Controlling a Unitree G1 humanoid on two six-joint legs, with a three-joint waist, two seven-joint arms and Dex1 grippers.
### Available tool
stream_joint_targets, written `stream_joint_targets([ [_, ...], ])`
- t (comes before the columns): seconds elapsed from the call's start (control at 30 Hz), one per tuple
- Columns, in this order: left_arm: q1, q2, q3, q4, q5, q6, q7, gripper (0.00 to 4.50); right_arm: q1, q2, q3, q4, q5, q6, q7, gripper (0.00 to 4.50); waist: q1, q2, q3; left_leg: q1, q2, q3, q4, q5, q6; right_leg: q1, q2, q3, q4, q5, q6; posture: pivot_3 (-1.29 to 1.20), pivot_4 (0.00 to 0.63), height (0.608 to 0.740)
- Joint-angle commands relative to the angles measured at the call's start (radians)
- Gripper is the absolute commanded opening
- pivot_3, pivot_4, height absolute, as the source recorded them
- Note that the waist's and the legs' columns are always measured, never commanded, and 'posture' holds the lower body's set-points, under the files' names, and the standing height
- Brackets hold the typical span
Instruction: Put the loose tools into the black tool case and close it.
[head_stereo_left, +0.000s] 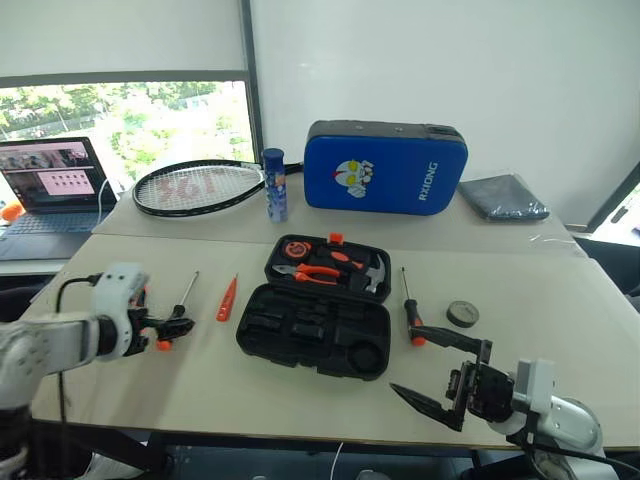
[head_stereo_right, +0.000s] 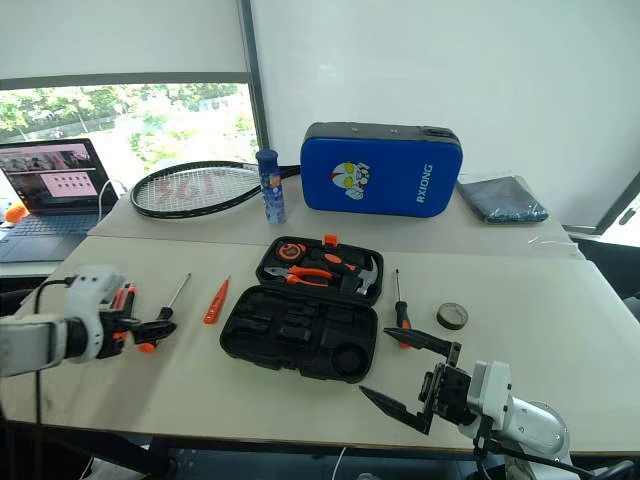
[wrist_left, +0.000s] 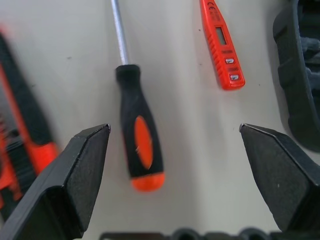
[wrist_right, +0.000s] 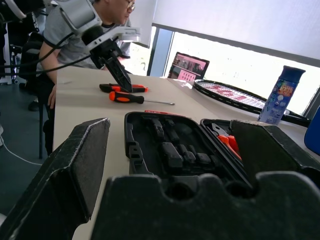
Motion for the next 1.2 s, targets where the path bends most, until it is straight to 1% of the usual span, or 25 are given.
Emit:
stream_joint_targets([
  [0.03,-0.051,0.012,-0.059,0.063,0.09,-0.017,0.0,4.46,0.006,-0.003,-0.013,-0.031,0.004,-0.005,-0.01,4.5,-0.003,0.0,0.0,0.0,0.0,0.0,0.0,0.0,0.0,0.0,0.0,0.0,0.0,0.0,0.0,0.0,0.15,0.74],
  [0.13,-0.088,-0.007,-0.098,0.118,0.129,-0.034,-0.026,3.73,0.016,-0.007,-0.019,-0.035,0.006,-0.003,-0.014,4.5,-0.003,0.0,0.0,0.001,0.0,0.0,0.0,0.0,0.0,0.0,0.0,0.0,0.001,0.0,0.0,0.0,0.15,0.74],
  [0.2,-0.107,-0.019,-0.123,0.149,0.156,-0.045,-0.037,2.96,0.02,-0.009,-0.02,-0.036,0.006,-0.005,-0.016,4.5,-0.003,0.0,0.0,0.001,-0.001,0.0,0.0,0.0,0.0,0.001,0.0,0.0,0.001,0.0,0.0,0.0,0.15,0.74],
  [0.23,-0.113,-0.024,-0.133,0.162,0.166,-0.053,-0.045,2.67,0.02,-0.009,-0.02,-0.036,0.005,-0.005,-0.017,4.5,-0.002,0.0,0.0,0.001,-0.001,0.0,0.0,0.0,0.0,0.001,0.0,0.0,0.0,0.0,0.0,0.0,0.15,0.74],
  [0.27,-0.118,-0.027,-0.146,0.171,0.178,-0.056,-0.053,2.18,0.021,-0.009,-0.021,-0.037,0.004,-0.005,-0.019,4.5,-0.001,0.0,0.0,0.001,-0.001,0.0,0.0,0.0,0.0,0.001,0.0,0.0,0.0,0.0,0.0,0.0,0.15,0.74],
  [0.4,-0.12,-0.036,-0.155,0.185,0.205,-0.07,-0.082,0.91,0.023,-0.009,-0.028,-0.039,0.001,-0.004,-0.031,4.5,0.002,0.0,0.0,0.0,-0.001,0.0,0.0,0.0,0.0,0.001,0.0,0.0,0.0,0.0,0.0,0.0,0.15,0.74],
  [0.47,-0.115,-0.034,-0.128,0.186,0.215,-0.094,-0.095,0.9,0.035,-0.013,-0.034,-0.043,0.0,-0.004,-0.033,4.5,0.004,0.0,0.0,0.001,-0.001,0.0,0.0,0.0,0.0,0.001,0.0,0.0,0.0,0.0,0.0,0.0,0.15,0.74],
  [0.53,-0.117,-0.024,-0.076,0.19,0.21,-0.133,-0.126,0.9,0.053,-0.018,-0.042,-0.05,0.0,-0.003,-0.035,4.5,0.008,0.0,0.0,0.001,-0.001,0.0,0.0,0.0,0.0,0.001,0.0,0.0,0.0,0.0,0.0,0.0,0.15,0.74],
  [0.6,-0.104,0.008,-0.033,0.172,0.208,-0.32,-0.266,0.9,0.078,-0.024,-0.059,-0.06,0.001,0.0,-0.046,4.5,0.01,0.0,0.0,0.0,-0.001,0.0,0.0,0.0,0.0,0.0,0.0,0.0,0.0,0.0,0.0,0.0,0.15,0.74],
  [0.63,-0.102,0.017,-0.021,0.168,0.207,-0.384,-0.321,0.9,0.086,-0.026,-0.064,-0.065,0.001,0.001,-0.052,4.5,0.012,-0.001,0.001,-0.001,-0.001,0.0,0.0,0.0,0.0,0.0,0.0,0.0,0.0,0.0,0.0,0.0,0.15,0.74],
  [0.7,-0.098,0.03,-0.031,0.17,0.232,-0.556,-0.454,0.9,0.1,-0.03,-0.075,-0.076,0.001,0.005,-0.065,4.5,0.014,-0.002,0.001,-0.001,-0.001,0.0,0.0,0.0,0.0,-0.001,0.0,-0.001,0.0,0.0,0.0,0.0,0.15,0.74],
  [0.73,-0.098,0.039,-0.054,0.173,0.249,-0.65,-0.54,0.9,0.107,-0.032,-0.083,-0.08,0.002,0.007,-0.071,4.5,0.015,-0.001,0.001,-0.001,-0.001,0.0,0.0,0.0,0.0,-0.001,-0.001,0.0,-0.001,0.0,0.0,0.0,0.15,0.74],
  [0.77,-0.117,0.031,-0.095,0.19,0.276,-0.791,-0.652,0.9,0.114,-0.034,-0.097,-0.083,0.005,0.009,-0.081,4.5,0.016,-0.001,0.001,-0.001,-0.001,0.0,0.0,0.0,0.0,0.0,-0.001,0.0,-0.001,0.0,0.0,0.0,0.15,0.74],
  [0.83,-0.181,0.002,-0.196,0.252,0.345,-1.017,-0.831,0.9,0.122,-0.037,-0.123,-0.085,0.01,0.017,-0.1,4.5,0.021,-0.001,0.001,-0.001,-0.001,0.001,0.0,0.0,0.0,0.001,-0.001,0.0,-0.002,0.0,0.0,0.0,0.15,0.74],
  [0.9,-0.266,-0.033,-0.301,0.365,0.433,-1.201,-0.972,0.9,0.125,-0.039,-0.136,-0.088,0.008,0.023,-0.114,4.5,0.034,-0.001,0.001,-0.001,-0.002,0.001,0.0,0.001,-0.001,0.002,-0.001,0.0,-0.003,0.0,0.0,0.0,0.15,0.74],
  [0.97,-0.372,-0.077,-0.419,0.513,0.557,-1.384,-1.07,0.9,0.133,-0.038,-0.145,-0.101,0.011,0.035,-0.133,4.5,0.04,-0.001,0.001,-0.001,-0.002,0.002,0.002,0.001,-0.001,0.003,-0.001,0.0,-0.003,0.0,0.001,0.0,0.15,0.74],
  [1.03,-0.477,-0.132,-0.508,0.662,0.663,-1.515,-1.11,0.9,0.141,-0.033,-0.155,-0.123,0.026,0.059,-0.161,4.5,0.043,-0.001,0.001,-0.002,-0.002,0.001,0.003,0.001,0.0,0.003,0.0,0.0,-0.004,0.0,0.001,0.0,0.15,0.74],
  [1.2,-0.668,-0.276,-0.611,0.975,0.82,-1.738,-1.118,0.9,0.152,-0.031,-0.161,-0.188,0.04,0.118,-0.222,4.5,0.03,-0.001,0.001,-0.008,-0.001,0.001,0.004,0.0,0.001,0.001,0.001,0.0,-0.008,0.001,0.002,0.0,0.15,0.74],
])
